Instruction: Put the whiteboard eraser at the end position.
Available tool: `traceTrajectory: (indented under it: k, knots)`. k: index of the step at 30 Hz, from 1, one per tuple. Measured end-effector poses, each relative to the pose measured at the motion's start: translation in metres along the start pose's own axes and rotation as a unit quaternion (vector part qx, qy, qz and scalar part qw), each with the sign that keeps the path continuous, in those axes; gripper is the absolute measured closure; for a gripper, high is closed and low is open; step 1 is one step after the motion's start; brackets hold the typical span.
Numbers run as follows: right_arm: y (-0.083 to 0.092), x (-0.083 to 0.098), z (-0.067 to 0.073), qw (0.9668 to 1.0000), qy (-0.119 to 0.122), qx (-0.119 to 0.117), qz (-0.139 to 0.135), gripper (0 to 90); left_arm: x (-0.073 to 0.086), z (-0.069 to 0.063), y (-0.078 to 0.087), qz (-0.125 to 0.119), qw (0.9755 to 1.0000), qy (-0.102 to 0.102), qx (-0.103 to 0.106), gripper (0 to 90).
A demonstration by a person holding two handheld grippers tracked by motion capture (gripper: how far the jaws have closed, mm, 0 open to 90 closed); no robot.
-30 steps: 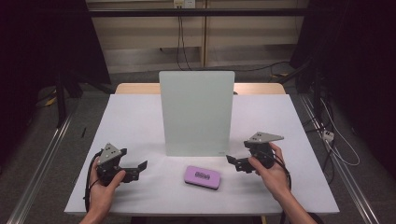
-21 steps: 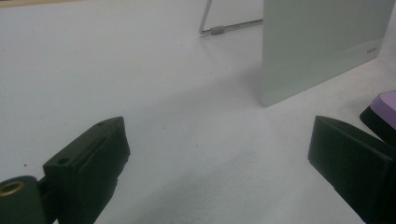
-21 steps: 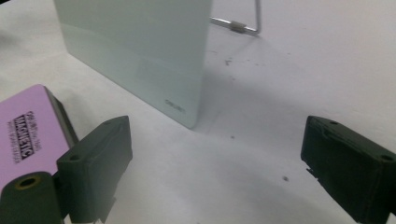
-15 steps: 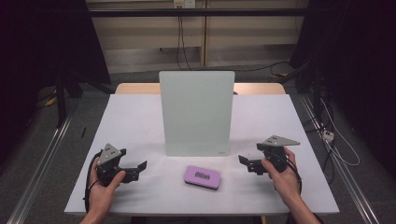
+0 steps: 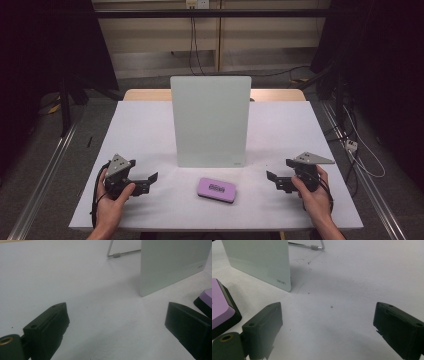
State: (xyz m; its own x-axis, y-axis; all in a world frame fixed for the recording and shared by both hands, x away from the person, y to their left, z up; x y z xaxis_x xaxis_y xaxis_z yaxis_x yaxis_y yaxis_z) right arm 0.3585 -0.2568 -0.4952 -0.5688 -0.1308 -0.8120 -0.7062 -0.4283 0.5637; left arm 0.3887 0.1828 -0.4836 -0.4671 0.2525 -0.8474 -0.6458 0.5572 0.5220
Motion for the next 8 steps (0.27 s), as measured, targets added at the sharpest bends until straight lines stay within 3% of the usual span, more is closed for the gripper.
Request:
traceTrajectory:
  k: [2, 8]
  knots:
    - [0.0016, 0.0035, -0.004, 0.9999, 0.001, 0.016, -0.004, 8.7, -0.0002, 0.0001, -0.0001, 0.0, 1.0, -0.001, 0.0, 4.9]
    - [0.0032, 0.0048, -0.0056, 0.9998, -0.01, 0.017, -0.008, 8.6, 0.001, 0.0025, -0.0024, 0.006, 1.0, 0.001, -0.001, 4.9]
Point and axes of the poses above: each handheld gripper's, and its own axes: y roughly backward along the jaws, x roughly out of its underside, z roughly to its left, the point moved 8 cm from there along -y, roughly forward along the jaws, and after that the axes turned 1 degree about x, right-handed, at the moved point
